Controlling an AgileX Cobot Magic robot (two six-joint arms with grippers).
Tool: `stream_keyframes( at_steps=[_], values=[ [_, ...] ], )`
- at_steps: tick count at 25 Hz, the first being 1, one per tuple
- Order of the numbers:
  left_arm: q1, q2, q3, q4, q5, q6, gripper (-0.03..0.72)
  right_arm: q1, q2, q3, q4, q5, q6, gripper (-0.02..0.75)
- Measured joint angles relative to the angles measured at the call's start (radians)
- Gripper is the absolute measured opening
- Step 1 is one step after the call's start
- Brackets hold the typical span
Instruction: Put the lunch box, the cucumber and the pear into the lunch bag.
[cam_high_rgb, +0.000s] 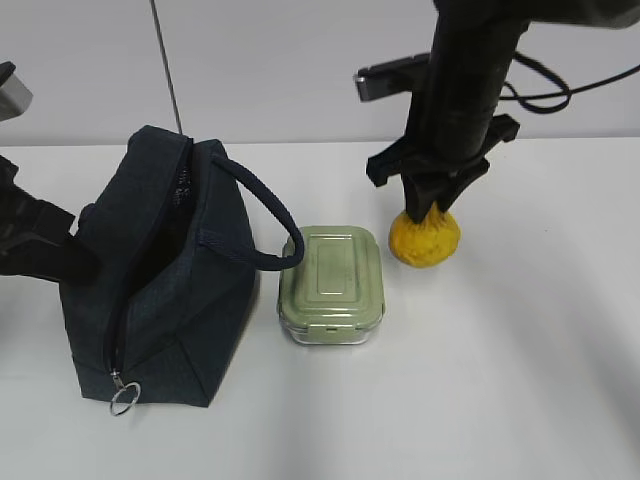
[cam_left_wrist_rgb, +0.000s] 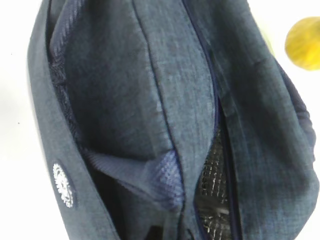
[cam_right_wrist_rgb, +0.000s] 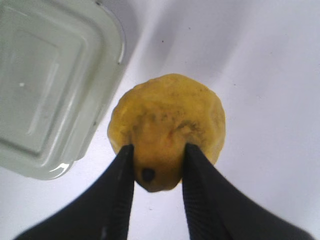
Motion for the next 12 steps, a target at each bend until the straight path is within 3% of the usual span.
stream_keyframes(
  at_steps=[3,7,12],
  values=[
    [0.0,0.0,0.0,0.0,0.0,0.001,0.003,0.0,-0.079,0.0,0.051,0.0,-0.012,0.233],
    [0.0,0.0,0.0,0.0,0.0,0.001,0.003,0.018,-0.155,0.0,0.203,-0.015,-0.096,0.233],
    [0.0,0.0,0.0,0.0,0.0,0.001,0.003,0.107,-0.176,-0.04,0.271,-0.026,-0.146,0.232]
  ],
)
